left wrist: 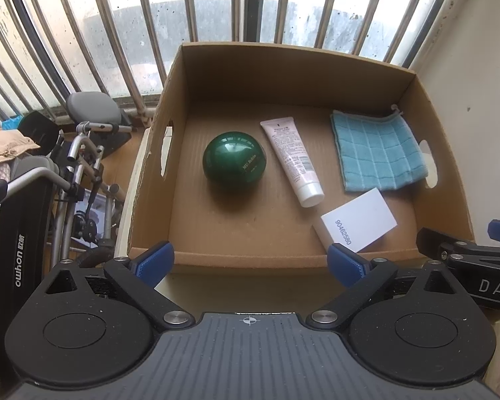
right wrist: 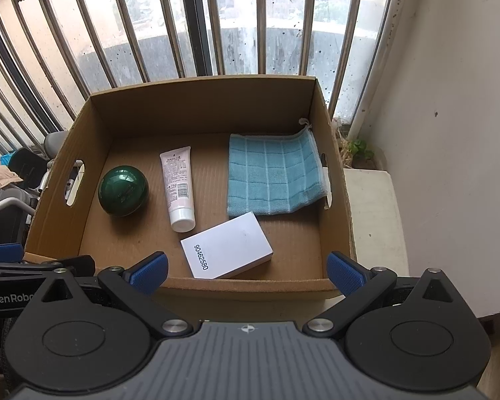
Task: Organize objects
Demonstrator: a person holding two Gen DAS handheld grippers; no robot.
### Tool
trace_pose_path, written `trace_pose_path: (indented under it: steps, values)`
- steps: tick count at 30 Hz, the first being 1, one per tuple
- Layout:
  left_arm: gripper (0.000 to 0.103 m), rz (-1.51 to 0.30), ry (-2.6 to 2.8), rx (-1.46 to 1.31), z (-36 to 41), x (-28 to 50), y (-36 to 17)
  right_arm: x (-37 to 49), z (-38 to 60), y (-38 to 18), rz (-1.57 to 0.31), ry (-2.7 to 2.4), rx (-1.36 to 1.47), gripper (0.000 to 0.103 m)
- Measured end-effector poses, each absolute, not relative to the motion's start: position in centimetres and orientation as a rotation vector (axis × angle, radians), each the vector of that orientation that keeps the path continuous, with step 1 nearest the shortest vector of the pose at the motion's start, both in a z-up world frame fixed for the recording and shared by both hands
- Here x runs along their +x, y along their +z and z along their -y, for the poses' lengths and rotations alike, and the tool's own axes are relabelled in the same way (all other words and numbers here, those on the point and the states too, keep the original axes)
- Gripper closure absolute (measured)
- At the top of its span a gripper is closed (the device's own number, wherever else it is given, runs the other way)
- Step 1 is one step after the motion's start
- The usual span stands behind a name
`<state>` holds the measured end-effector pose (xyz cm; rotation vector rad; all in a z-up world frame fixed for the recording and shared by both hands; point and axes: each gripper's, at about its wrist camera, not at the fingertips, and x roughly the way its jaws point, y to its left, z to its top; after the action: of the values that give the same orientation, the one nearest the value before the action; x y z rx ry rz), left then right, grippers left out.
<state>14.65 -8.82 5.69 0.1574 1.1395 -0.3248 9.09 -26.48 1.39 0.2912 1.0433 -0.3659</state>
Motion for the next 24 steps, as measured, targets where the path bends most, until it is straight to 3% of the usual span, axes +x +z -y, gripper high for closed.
trace_pose_path:
  steps: [24]
  values:
    - [0.004, -1.152, -0.305, 0.145, 9.06, 14.36, 5.81, 8.90, 26.38, 1.39, -1.043, -0.373, 0.281, 0.000]
